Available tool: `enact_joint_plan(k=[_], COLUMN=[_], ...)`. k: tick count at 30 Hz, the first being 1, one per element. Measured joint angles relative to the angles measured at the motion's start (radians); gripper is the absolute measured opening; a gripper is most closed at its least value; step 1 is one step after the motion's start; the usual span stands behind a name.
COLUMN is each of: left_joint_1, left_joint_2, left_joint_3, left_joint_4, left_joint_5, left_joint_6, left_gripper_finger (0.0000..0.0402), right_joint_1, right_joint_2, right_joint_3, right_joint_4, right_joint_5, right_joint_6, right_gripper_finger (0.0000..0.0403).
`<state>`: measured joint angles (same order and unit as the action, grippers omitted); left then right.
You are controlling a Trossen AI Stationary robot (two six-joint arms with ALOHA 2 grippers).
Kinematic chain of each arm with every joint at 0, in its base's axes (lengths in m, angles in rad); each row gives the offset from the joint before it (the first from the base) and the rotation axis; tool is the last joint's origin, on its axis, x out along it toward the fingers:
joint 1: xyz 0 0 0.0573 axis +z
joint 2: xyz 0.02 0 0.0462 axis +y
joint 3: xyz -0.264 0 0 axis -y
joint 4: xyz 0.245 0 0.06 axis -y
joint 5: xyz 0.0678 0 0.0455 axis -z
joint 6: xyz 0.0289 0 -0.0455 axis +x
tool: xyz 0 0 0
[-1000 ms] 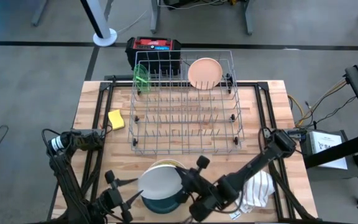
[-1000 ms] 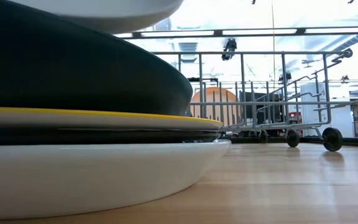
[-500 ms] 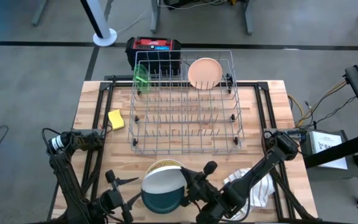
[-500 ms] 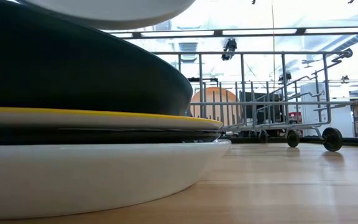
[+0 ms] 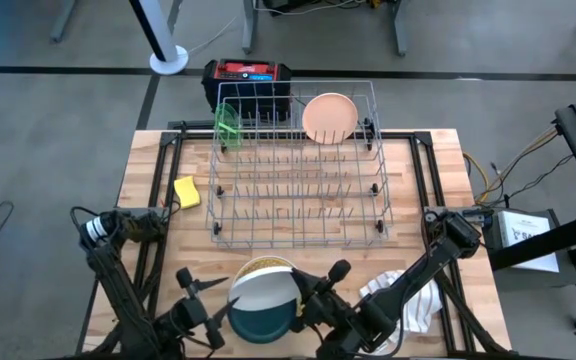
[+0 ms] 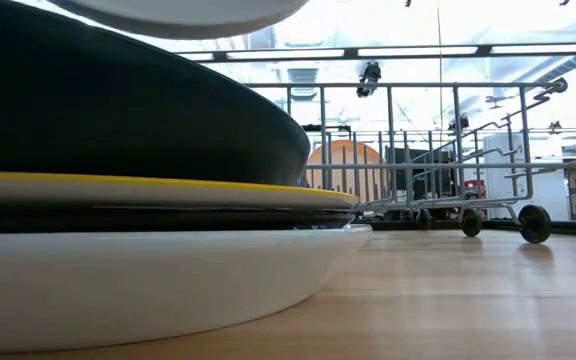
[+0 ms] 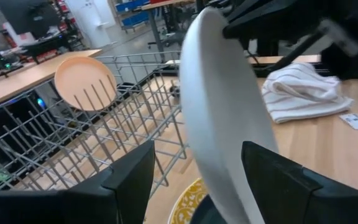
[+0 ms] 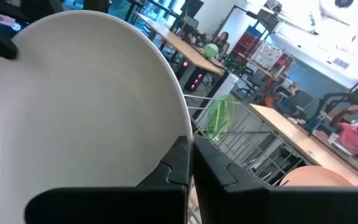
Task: Sort dishes
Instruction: Put the gray plate into the dish rack
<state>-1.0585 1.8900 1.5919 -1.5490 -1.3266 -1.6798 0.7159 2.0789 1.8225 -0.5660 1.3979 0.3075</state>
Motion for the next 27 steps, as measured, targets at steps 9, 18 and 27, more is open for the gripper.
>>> enact_joint_plan(k=[9,18,27], left_joint_1=[0.023,0.023,0.079], left_joint_2=[0.001,0.001,-0.012], left_joint_3=[-0.011,-0.011,-0.031], left_joint_4=[0.036,0.089,-0.023], left_joint_5=[-0.001,-0.038,-0.081], left_joint_6=[0.039,0.099,0.038], left_gripper_finger=[0.0194,0.0064,0.0021], right_joint_1=[0.0,-0.004,-0.027], right_joint_2=[0.0,0.0,-0.013], right_joint_3=[0.0,0.001,0.0], right_joint_4=[0.153,0.154,0.124], right_joint_5=[0.0,-0.007,0.034], right_joint_6=[-0.161,-0.171,-0.146], right_gripper_finger=[0.0,0.0,0.0011])
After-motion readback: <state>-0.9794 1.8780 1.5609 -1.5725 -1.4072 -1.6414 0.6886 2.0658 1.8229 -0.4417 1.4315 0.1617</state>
